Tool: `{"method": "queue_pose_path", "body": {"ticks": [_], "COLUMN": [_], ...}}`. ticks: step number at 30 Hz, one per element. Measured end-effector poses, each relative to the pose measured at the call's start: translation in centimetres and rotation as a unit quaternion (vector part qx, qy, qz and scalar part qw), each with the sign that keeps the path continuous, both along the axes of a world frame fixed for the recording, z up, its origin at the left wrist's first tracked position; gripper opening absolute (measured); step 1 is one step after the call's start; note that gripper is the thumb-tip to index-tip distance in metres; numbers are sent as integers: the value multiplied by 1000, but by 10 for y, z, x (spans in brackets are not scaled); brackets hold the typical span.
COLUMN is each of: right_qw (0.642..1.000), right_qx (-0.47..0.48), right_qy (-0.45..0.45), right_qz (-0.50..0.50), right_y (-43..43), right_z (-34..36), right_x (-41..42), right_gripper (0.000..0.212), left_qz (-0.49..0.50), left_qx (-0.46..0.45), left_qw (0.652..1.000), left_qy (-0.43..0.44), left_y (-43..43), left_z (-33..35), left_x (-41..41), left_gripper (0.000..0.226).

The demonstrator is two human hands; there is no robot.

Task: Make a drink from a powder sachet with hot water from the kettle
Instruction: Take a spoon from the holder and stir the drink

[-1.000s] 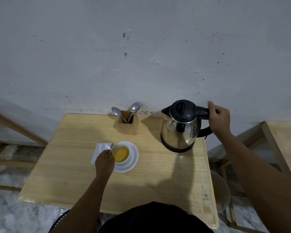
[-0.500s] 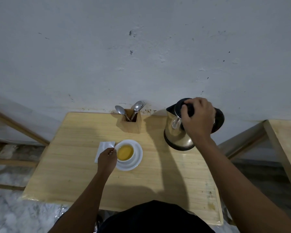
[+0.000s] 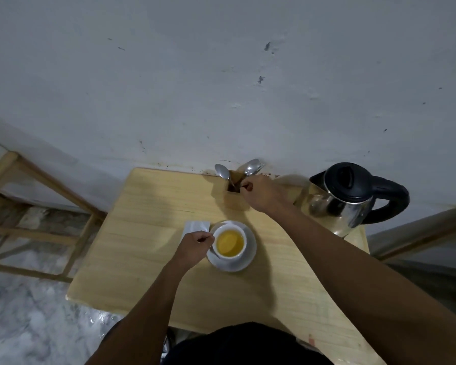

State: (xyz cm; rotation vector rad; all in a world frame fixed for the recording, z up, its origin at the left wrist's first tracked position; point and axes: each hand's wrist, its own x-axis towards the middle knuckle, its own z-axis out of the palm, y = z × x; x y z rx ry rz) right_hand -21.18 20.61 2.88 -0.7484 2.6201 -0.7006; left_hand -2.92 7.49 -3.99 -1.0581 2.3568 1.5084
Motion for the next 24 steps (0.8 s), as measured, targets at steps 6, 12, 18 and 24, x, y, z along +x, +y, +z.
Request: {"method": "queue_pose_path", "body": {"ticks": [6,12,18,24], "right_qw": [989,984,978,984], "right_qx": [144,175,203,140], "right_qy": [12,16,43,88], "right_qz": [25,-6,-23,-67], "right_y": [-51,-75,-81,-68], "right_z": [-26,-39,-44,-33], "right_x": [-33,-40,-37,-24], "right_gripper": [21,24,24,25], "left_qz": [-50,-113,-105,-109], "left_qx": [35,56,66,69], "left_qw": [998,992,992,991], "left_qy": [-18,-3,5,21], "left_y": [-20,-32,-33,-31], "left_z": [-1,-1,-7,-7], "left_x": [-4,-7,-5,-4], "left_gripper": [23,24,19,19]}}
